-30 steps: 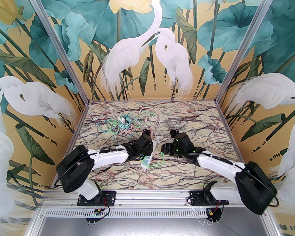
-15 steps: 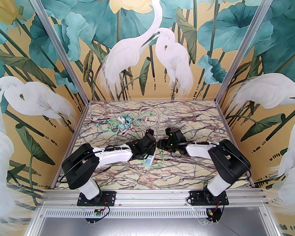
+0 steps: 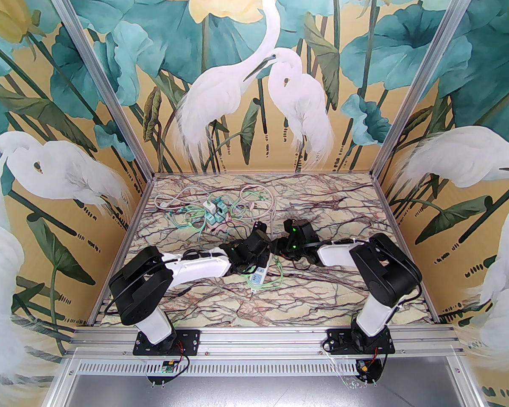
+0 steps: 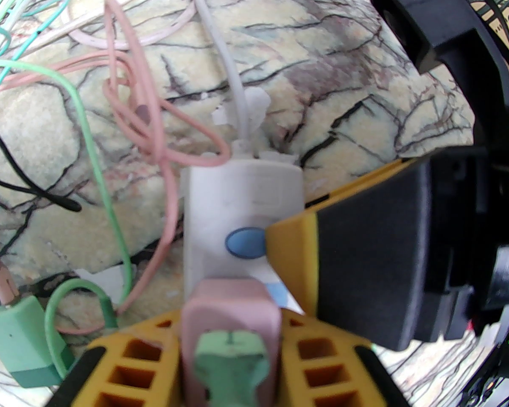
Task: Pull the plug off the socket
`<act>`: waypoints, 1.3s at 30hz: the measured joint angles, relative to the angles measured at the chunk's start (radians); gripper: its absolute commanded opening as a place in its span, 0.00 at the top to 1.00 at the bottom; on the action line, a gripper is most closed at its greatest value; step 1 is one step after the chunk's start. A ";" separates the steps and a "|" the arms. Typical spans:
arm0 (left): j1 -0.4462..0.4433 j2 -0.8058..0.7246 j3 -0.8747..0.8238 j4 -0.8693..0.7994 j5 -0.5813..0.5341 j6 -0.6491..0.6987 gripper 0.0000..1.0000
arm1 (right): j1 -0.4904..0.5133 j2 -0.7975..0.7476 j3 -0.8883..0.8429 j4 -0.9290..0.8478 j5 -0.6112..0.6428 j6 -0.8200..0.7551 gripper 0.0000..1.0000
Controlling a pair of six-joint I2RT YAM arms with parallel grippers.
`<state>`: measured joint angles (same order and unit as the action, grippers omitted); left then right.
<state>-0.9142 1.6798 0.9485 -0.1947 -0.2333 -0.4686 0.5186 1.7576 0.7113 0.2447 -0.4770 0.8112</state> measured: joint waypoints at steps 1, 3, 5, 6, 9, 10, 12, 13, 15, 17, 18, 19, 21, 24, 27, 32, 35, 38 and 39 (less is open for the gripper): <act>0.002 0.000 0.004 -0.010 0.003 -0.002 0.73 | 0.000 0.002 0.001 0.001 -0.002 0.000 0.66; 0.010 0.000 0.010 -0.024 0.013 -0.010 0.73 | 0.000 0.006 0.003 0.005 -0.002 -0.003 0.67; 0.016 -0.001 0.011 -0.028 0.024 -0.014 0.73 | 0.000 0.009 0.005 0.006 -0.002 -0.003 0.67; 0.019 -0.002 0.012 -0.031 0.030 -0.019 0.73 | 0.000 0.009 0.005 0.006 -0.002 -0.004 0.67; 0.038 -0.009 0.012 -0.037 0.061 -0.041 0.74 | 0.001 0.009 0.004 0.006 0.005 -0.007 0.68; 0.044 -0.012 0.012 -0.042 0.072 -0.045 0.74 | 0.002 0.009 0.004 0.008 0.008 -0.011 0.68; 0.051 -0.023 0.012 -0.060 0.087 -0.055 0.75 | 0.010 0.009 0.004 0.011 0.012 -0.015 0.68; 0.053 -0.029 0.012 -0.070 0.090 -0.060 0.75 | 0.013 0.009 0.004 0.011 0.013 -0.018 0.68; 0.056 -0.047 0.012 -0.085 0.093 -0.066 0.75 | 0.017 0.010 0.004 0.011 0.014 -0.023 0.68; 0.057 -0.081 0.021 -0.097 0.105 -0.071 0.75 | 0.017 0.010 0.004 0.011 0.014 -0.026 0.68; 0.057 -0.101 0.028 -0.098 0.111 -0.073 0.75 | 0.017 0.010 0.004 0.011 0.016 -0.027 0.68; 0.056 -0.116 0.036 -0.098 0.115 -0.074 0.75 | 0.017 0.010 0.004 0.011 0.016 -0.027 0.68; 0.055 -0.139 0.054 -0.095 0.120 -0.074 0.75 | 0.017 0.010 0.004 0.011 0.017 -0.029 0.68; 0.055 -0.148 0.063 -0.094 0.121 -0.074 0.75 | 0.017 0.009 0.004 0.013 0.017 -0.030 0.67; 0.055 -0.150 0.063 -0.104 0.121 -0.073 0.75 | 0.017 0.002 0.003 0.011 0.023 -0.035 0.65; 0.055 -0.173 0.063 -0.134 0.119 -0.072 0.74 | 0.012 -0.064 -0.001 -0.087 0.083 -0.066 0.54; 0.055 -0.203 0.064 -0.146 0.119 -0.069 0.74 | 0.009 -0.151 -0.002 -0.166 0.118 -0.092 0.49; 0.055 -0.226 0.071 -0.150 0.121 -0.069 0.74 | 0.005 -0.276 0.002 -0.229 0.163 -0.118 0.38; 0.055 -0.229 0.077 -0.149 0.126 -0.069 0.74 | 0.005 -0.322 0.006 -0.249 0.185 -0.128 0.37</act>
<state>-0.8593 1.4509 1.0256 -0.3435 -0.1074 -0.5377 0.5232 1.4361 0.7174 -0.0048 -0.2920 0.6830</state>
